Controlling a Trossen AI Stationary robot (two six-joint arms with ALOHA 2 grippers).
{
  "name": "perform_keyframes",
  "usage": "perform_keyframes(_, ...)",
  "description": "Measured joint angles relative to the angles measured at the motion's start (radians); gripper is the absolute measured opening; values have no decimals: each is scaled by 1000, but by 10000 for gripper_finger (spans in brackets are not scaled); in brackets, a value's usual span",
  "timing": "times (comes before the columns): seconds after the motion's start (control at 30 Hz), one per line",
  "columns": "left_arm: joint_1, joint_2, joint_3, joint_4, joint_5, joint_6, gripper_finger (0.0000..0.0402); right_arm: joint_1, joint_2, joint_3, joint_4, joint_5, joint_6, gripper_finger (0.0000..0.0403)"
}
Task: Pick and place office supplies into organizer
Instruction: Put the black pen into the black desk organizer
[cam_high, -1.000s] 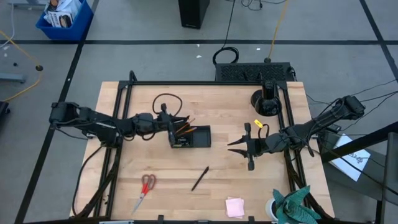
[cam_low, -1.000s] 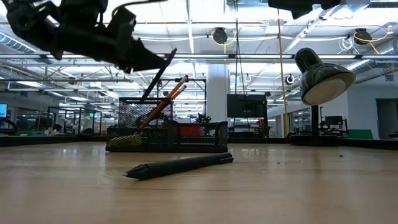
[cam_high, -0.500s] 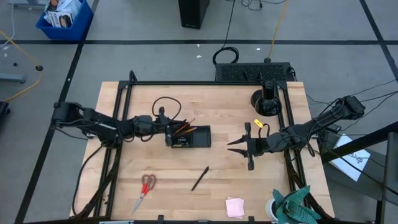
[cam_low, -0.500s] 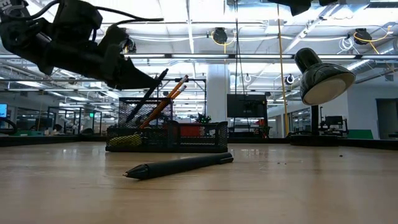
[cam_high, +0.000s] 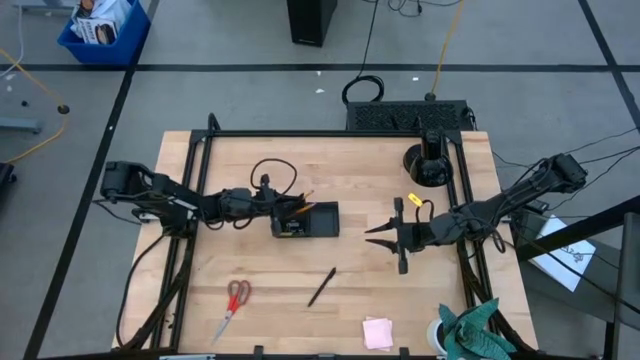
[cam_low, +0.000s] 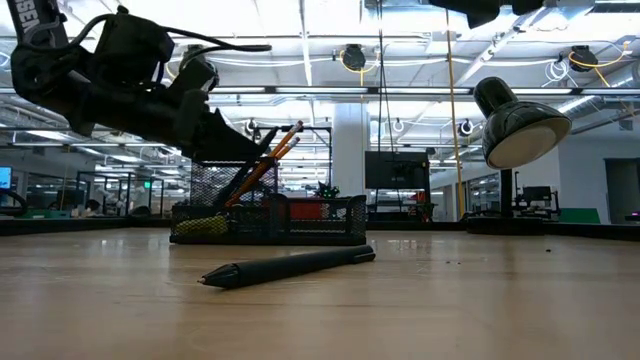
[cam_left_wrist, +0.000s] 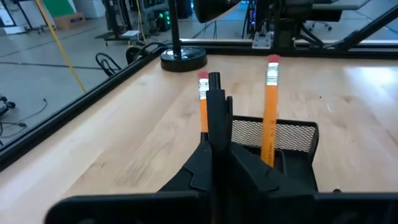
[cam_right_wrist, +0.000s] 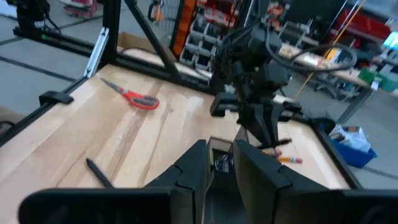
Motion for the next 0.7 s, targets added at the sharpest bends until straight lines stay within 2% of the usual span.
perform_keyframes(0.4, -1, 1, 0, -6, -2, -29, 130, 0, 0, -12, 37, -2, -12, 73)
perform_keyframes(0.6, -39, -24, 44, -56, -2, 13, 138, 0, 0, -13, 37, -3, -12, 73)
perform_keyframes(0.7, -78, -90, 123, -184, -50, 20, 136, 0, 0, -13, 36, -3, -12, 73)
